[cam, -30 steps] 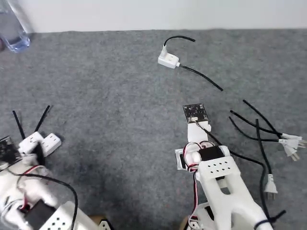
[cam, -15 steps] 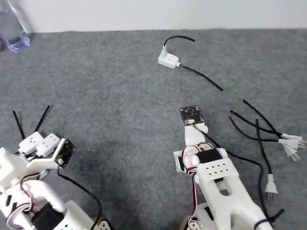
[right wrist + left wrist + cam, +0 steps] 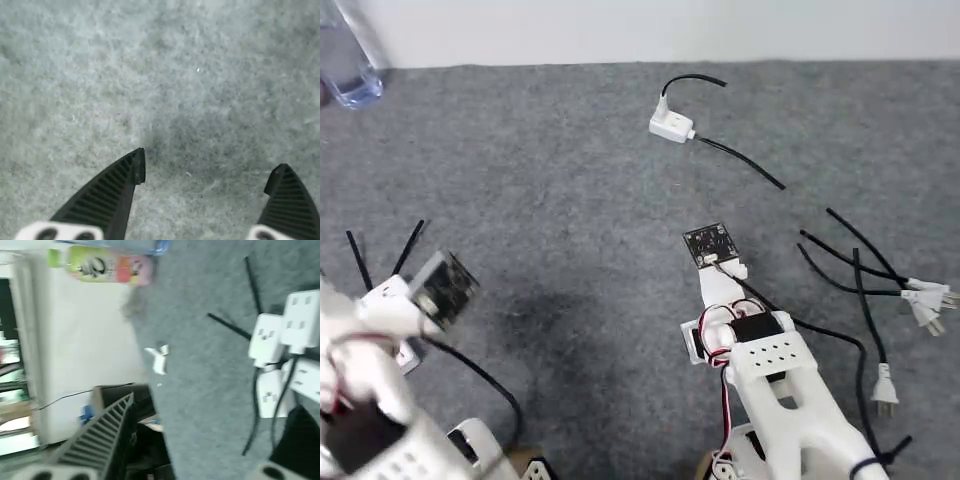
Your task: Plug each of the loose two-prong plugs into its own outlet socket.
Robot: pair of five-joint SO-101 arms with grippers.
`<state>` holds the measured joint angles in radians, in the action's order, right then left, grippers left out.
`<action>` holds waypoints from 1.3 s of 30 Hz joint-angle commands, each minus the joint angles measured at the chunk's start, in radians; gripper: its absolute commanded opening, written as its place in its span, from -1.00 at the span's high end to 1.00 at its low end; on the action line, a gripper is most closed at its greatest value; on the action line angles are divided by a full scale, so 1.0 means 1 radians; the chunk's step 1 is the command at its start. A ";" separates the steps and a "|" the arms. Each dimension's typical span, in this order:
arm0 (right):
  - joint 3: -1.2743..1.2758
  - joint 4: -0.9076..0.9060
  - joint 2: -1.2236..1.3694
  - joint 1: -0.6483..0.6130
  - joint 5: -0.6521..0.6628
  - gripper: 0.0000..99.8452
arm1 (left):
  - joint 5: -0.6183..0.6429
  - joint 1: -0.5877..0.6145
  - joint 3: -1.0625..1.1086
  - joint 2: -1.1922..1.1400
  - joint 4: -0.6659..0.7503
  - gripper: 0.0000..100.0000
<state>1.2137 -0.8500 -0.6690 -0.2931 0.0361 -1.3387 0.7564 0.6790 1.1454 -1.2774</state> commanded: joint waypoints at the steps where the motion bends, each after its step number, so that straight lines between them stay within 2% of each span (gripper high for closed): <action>1: 0.008 0.042 -0.016 -0.004 0.012 0.26 | 0.083 -0.035 -0.222 -0.299 -0.100 0.15; 6: 0.011 0.054 -0.016 -0.004 0.012 0.26 | 0.103 -0.035 -0.426 -0.601 -0.196 0.15; 12: 0.011 0.054 -0.016 -0.004 0.014 0.26 | 0.101 -0.064 -0.555 -0.844 -0.265 0.15; 24: 0.026 0.096 -0.016 -0.004 0.014 0.26 | 0.101 -0.109 -0.572 -1.221 -0.269 0.15; 39: 0.026 0.096 -0.016 -0.025 0.015 0.26 | 0.100 -0.106 -0.572 -1.488 -0.023 0.15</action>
<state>1.2490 -0.7702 -0.6690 -0.3038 0.0391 -1.2467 0.6536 0.1389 -0.3230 -1.3403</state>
